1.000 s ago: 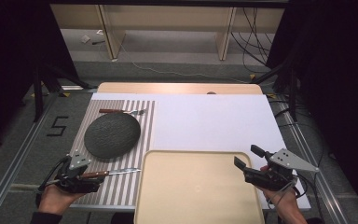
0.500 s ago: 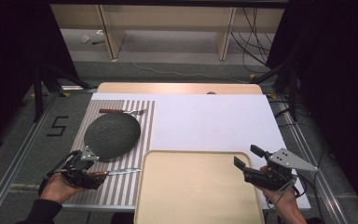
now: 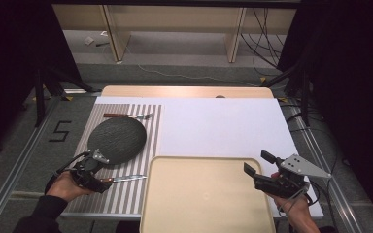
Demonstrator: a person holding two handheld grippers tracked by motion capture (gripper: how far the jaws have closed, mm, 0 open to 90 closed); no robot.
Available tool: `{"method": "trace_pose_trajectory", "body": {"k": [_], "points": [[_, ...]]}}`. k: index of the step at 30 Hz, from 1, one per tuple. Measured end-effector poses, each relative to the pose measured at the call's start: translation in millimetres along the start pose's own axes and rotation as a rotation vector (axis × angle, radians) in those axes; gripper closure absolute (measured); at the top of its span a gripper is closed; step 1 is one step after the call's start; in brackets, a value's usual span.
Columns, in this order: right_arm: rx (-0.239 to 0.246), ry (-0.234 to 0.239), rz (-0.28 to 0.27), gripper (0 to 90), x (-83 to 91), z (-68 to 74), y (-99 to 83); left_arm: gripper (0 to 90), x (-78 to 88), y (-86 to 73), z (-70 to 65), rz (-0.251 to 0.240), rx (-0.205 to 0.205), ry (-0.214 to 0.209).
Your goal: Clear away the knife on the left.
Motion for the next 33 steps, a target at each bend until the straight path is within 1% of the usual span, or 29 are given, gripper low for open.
{"method": "trace_pose_trajectory", "body": {"k": [3, 5, 6, 7, 10, 12, 13, 17, 22, 27, 28, 29, 30, 32, 33], "points": [[0.0, 0.001, 0.003, 25.2, 0.1, 0.1, -0.1, 29.0, 0.0, 2.7, 0.5, 0.017, -0.018, -0.005], [0.001, 0.0, 0.002, 25.2, 0.3, 0.0, -0.1, 30.5, -0.5, 4.6, 0.7, 0.025, -0.025, -0.016], [0.002, 0.0, 0.002, 25.3, 0.3, 0.0, 0.0, 31.2, -0.9, 5.6, 1.4, 0.03, -0.036, -0.019], [0.002, 0.002, 0.003, 25.3, 0.3, 0.0, -0.1, 33.4, -1.7, 6.3, 1.2, 0.034, -0.035, -0.025], [0.001, 0.001, 0.001, 25.3, 0.2, 0.2, -0.1, 35.9, -4.9, 8.0, 1.3, 0.055, -0.049, -0.041], [0.002, 0.001, 0.001, 25.3, 0.2, 0.1, -0.1, 36.9, -7.9, 8.6, 2.0, 0.083, -0.036, -0.048], [0.002, 0.001, 0.002, 25.3, 0.2, 0.0, -0.1, 37.6, -8.6, 8.7, 2.6, 0.088, -0.035, -0.046], [0.003, 0.001, 0.001, 25.4, 0.1, 0.0, -0.1, 42.4, -10.3, 10.1, 3.5, 0.09, -0.042, -0.063], [0.005, 0.002, 0.001, 25.5, 0.0, 0.1, -0.2, 47.4, -11.7, 12.9, 2.3, 0.106, -0.044, -0.078], [0.006, 0.001, 0.002, 25.6, 0.1, 0.3, -0.2, 55.8, -11.8, 14.2, 1.6, 0.113, -0.031, -0.093], [0.007, 0.0, 0.002, 25.7, 0.1, 0.3, -0.2, 59.1, -11.4, 14.1, 1.1, 0.113, -0.029, -0.099], [0.007, 0.0, 0.002, 25.7, 0.1, 0.3, -0.2, 59.1, -11.1, 13.9, 0.5, 0.113, -0.031, -0.103], [0.007, 0.0, 0.002, 25.7, 0.1, 0.3, -0.2, 61.7, -10.7, 13.8, -0.2, 0.115, -0.033, -0.102], [0.011, -0.001, 0.004, 25.8, -0.2, 0.3, -0.5, 70.9, -10.1, 13.8, -1.5, 0.115, -0.047, -0.103], [0.011, -0.001, 0.004, 25.8, -0.2, 0.3, -0.5, 70.9, -10.2, 14.0, -2.6, 0.112, -0.053, -0.105]]}}
Point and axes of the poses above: each handheld gripper's, and its own axes: x roughly backward along the jaws, y roughly out of its top, z roughly to its left, the point moved 3 cm from there along -x, roughly forward along the jaws, and after that the axes turned 7 degrees about -x, right-handed, at the moved point
